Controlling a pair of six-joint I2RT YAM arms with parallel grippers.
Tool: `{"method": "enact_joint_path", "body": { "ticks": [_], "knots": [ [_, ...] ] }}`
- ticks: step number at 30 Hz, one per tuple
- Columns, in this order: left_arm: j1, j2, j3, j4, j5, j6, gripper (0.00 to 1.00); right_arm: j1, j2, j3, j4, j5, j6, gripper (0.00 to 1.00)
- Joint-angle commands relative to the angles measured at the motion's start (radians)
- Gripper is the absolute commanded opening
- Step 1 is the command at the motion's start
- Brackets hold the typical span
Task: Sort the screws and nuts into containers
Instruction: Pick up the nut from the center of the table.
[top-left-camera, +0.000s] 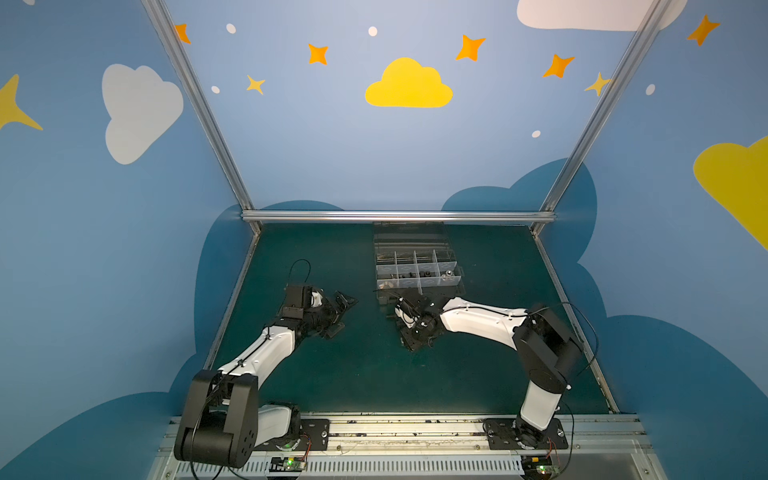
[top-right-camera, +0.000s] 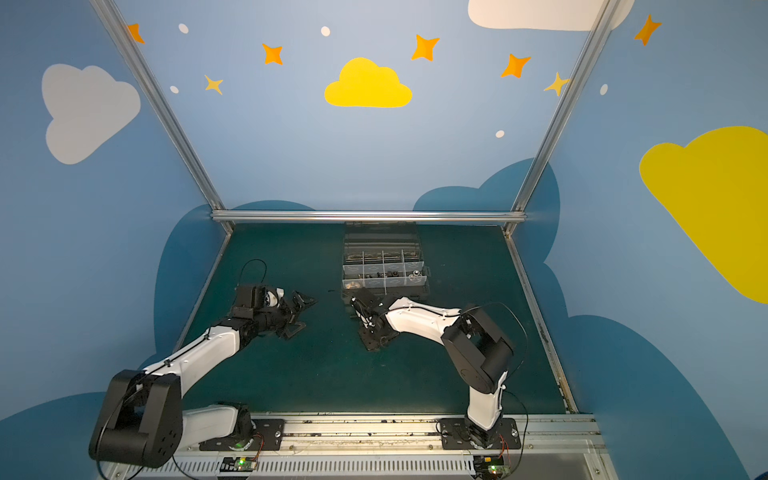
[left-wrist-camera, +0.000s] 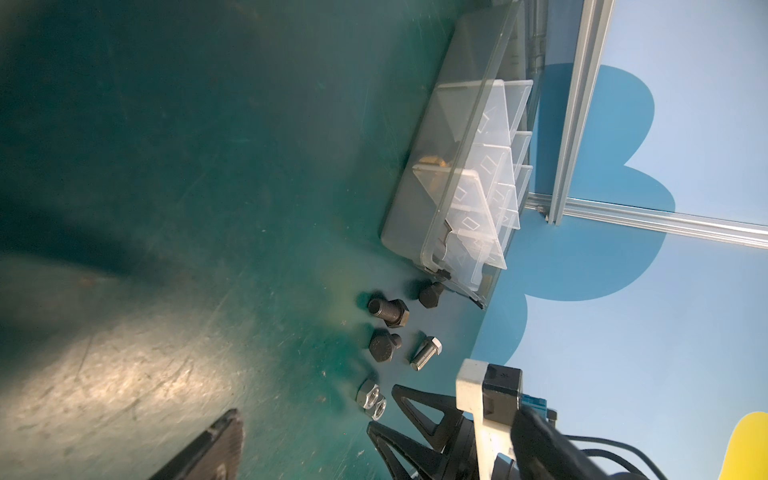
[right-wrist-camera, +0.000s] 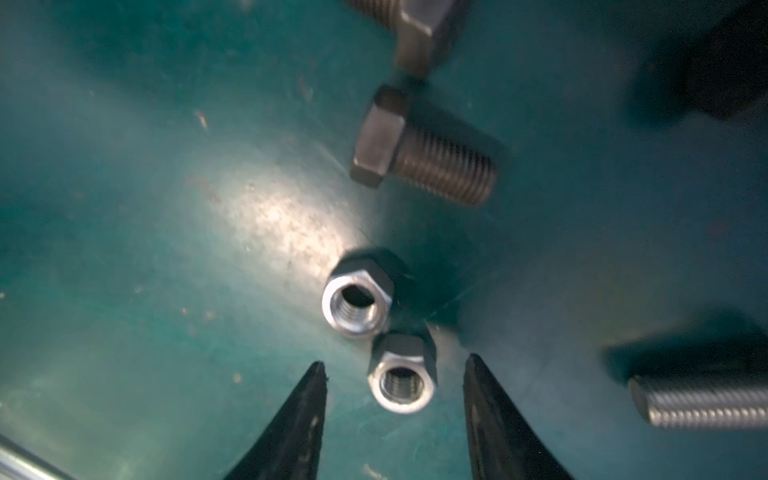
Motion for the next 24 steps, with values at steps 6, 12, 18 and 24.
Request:
{"method": "enact_joint_path", "body": {
  "ticks": [6, 12, 18, 24],
  "knots": [
    [0.006, -0.016, -0.003, -0.018, -0.004, 0.020, 1.00, 0.020, 0.042, 0.043, -0.052, 0.063, 0.036, 0.51],
    [0.007, -0.016, -0.008, -0.016, -0.004, 0.020, 1.00, 0.020, 0.037, 0.036, -0.056, 0.079, 0.042, 0.51],
    [0.008, -0.019, -0.009, -0.015, -0.003, 0.020, 1.00, 0.019, 0.048, 0.026, -0.050, 0.079, 0.047, 0.50],
    [0.012, -0.027, -0.009, -0.027, -0.008, 0.023, 1.00, 0.020, 0.057, 0.002, -0.023, 0.059, 0.061, 0.47]
  ]
}}
